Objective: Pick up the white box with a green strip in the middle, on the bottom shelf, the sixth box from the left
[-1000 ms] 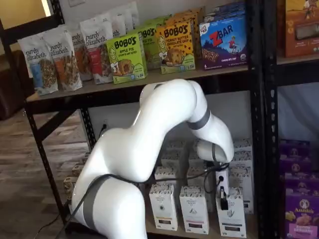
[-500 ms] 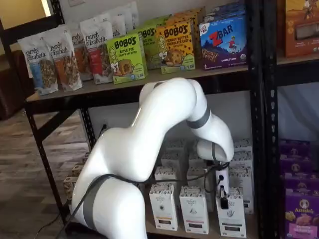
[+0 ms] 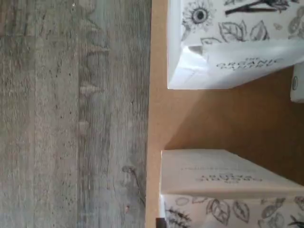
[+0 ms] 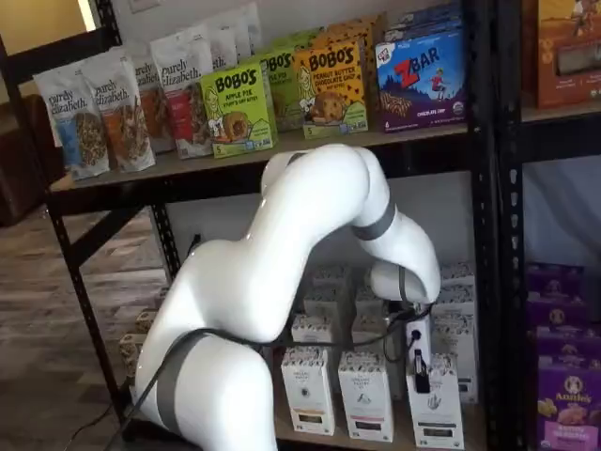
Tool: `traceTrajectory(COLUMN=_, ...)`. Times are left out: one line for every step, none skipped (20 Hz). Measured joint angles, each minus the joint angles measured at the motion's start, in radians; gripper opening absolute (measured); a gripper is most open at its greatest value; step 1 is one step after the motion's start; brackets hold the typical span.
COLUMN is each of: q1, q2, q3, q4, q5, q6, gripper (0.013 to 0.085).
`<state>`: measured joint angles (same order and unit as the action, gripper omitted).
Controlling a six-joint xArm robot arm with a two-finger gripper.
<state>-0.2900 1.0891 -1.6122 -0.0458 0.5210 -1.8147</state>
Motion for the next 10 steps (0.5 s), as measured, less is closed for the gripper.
traceTrajectory(q1=0.000, q2=-0.003, q3=0.006, q4=0.001, q5=-0.008, q6=-0.001, gripper=0.0450)
traceTrajectory(q1=0.000, q2=-0.005, q3=0.011, q4=-0.001, q5=-0.014, q6=0.001, gripper=0.0450)
traceTrajectory(q1=0.000, q2=-0.008, q3=0.016, q4=-0.007, q5=-0.020, q6=0.007, gripper=0.0450)
traceTrajectory(q1=0.001, q2=-0.011, q3=0.024, q4=-0.015, q5=-0.027, q6=0.014, gripper=0.0450)
traceTrajectory(q1=0.001, q2=-0.016, q3=0.033, q4=-0.021, q5=-0.036, q6=0.020, gripper=0.0450)
traceTrajectory(q1=0.001, q2=-0.021, q3=0.045, q4=-0.031, q5=-0.049, q6=0.029, gripper=0.0450)
traceTrajectory(q1=0.002, q2=-0.026, q3=0.059, q4=-0.043, q5=-0.062, q6=0.041, gripper=0.0450)
traceTrajectory(q1=0.002, q2=-0.033, q3=0.074, q4=-0.058, q5=-0.074, q6=0.054, gripper=0.0450)
traceTrajectory(q1=0.003, q2=-0.041, q3=0.091, q4=-0.071, q5=-0.084, q6=0.067, gripper=0.0450)
traceTrajectory(q1=0.005, q2=-0.050, q3=0.109, q4=-0.081, q5=-0.093, q6=0.078, gripper=0.0450)
